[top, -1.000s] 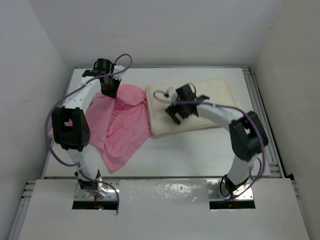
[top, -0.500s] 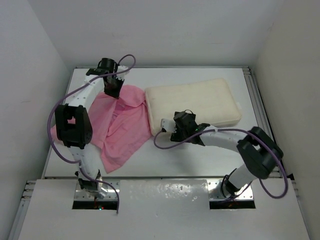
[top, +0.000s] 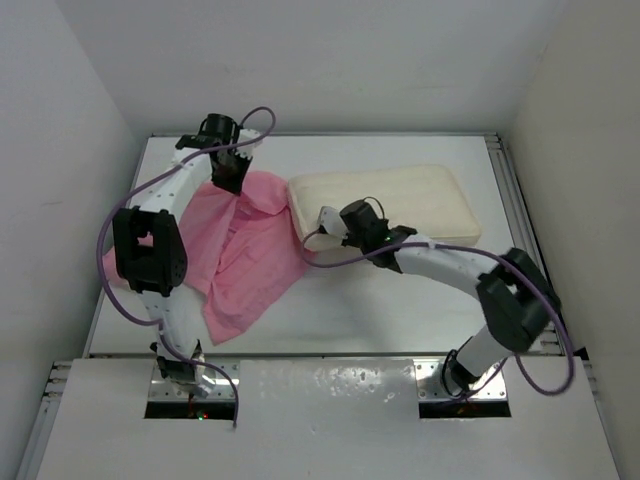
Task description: Put the pillow into the pillowcase
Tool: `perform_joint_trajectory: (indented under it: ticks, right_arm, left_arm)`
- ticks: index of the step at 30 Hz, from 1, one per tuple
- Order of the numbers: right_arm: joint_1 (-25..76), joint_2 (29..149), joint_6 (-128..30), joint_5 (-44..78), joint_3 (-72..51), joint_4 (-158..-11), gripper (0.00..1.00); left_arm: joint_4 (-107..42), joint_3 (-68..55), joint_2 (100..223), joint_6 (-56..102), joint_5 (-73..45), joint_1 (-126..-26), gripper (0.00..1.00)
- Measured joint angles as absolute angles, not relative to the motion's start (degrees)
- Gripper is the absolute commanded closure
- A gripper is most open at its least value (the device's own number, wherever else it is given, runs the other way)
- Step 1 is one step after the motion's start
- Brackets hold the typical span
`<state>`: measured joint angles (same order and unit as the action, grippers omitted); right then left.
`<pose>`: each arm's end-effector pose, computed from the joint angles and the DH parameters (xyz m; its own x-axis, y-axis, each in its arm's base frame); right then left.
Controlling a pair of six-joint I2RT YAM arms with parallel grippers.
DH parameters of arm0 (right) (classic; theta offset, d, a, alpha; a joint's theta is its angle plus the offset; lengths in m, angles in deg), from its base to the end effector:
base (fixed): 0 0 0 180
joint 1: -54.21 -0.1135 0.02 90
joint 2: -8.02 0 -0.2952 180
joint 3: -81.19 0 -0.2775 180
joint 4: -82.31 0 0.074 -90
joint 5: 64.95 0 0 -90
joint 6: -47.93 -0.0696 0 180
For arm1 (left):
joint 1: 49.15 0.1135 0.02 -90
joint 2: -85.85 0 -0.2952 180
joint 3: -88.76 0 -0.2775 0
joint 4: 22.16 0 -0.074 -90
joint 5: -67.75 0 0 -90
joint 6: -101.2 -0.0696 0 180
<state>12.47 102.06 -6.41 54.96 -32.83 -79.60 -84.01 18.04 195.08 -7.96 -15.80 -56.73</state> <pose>0.3057 0.2263 0.1806 -0.2511 -0.9012 -0.3532 -0.5731 0.4325 -0.6960 0.4573 -0.0687 0.2663 -0.7649 0.4308 -0.4789 0.4602 0.8857 0.0616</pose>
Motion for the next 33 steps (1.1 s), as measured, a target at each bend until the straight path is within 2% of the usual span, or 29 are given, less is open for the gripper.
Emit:
perform_joint_trajectory:
  ticks: [5,7,8,9,10,13,17,21,25,28,33]
  right_arm:
    - [12.43,86.57,-11.88,41.17,-28.09,-63.78,1.0]
    - [11.05,82.41,-14.0,36.1,-23.8,-58.29,0.87]
    - [10.07,81.3,-14.96,33.83,-21.75,-56.24,0.67]
    - [8.8,80.55,-16.34,31.66,-19.83,-54.66,0.3]
    - [7.47,80.1,-17.8,29.15,-18.32,-53.96,0.01]
    - [3.88,80.84,-19.42,22.44,-16.18,-53.57,0.01]
    - [2.86,87.13,-20.34,19.38,-13.97,-51.89,0.01]
    - [5.39,93.56,-20.97,16.36,-11.08,-52.35,0.01]
    - [10.68,95.94,-24.82,12.34,-10.36,-60.91,0.01]
    - [15.38,102.35,-30.48,8.74,-3.78,-67.25,0.01]
    - [20.76,120.88,-41.47,1.87,12.13,-74.62,0.01]
  left_arm:
    - [-83.69,22.0,197.68,-7.91,-15.66,-56.73,1.0]
    - [-83.75,22.66,198.25,-7.85,-15.62,-56.73,1.0]
    - [-83.84,22.87,198.4,-7.78,-15.62,-56.73,1.0]
    - [-83.86,23.07,198.51,-7.76,-15.62,-56.73,1.0]
    - [-83.93,23.27,198.58,-7.76,-15.62,-56.73,1.0]
    - [-83.97,23.64,198.58,-7.8,-15.75,-56.66,1.0]
    - [-84.67,22.98,198.19,-8.09,-15.4,-56.9,1.0]
    - [-85.39,19.38,195.3,-8.63,-15.58,-56.94,1.0]
    - [-86.57,18.68,193.49,-9.29,-15.88,-56.94,1.0]
    - [-87.21,18.68,192.72,-9.53,-15.73,-56.94,1.0]
    - [-88.49,18.68,191.41,-9.73,-14.4,-56.94,1.0]
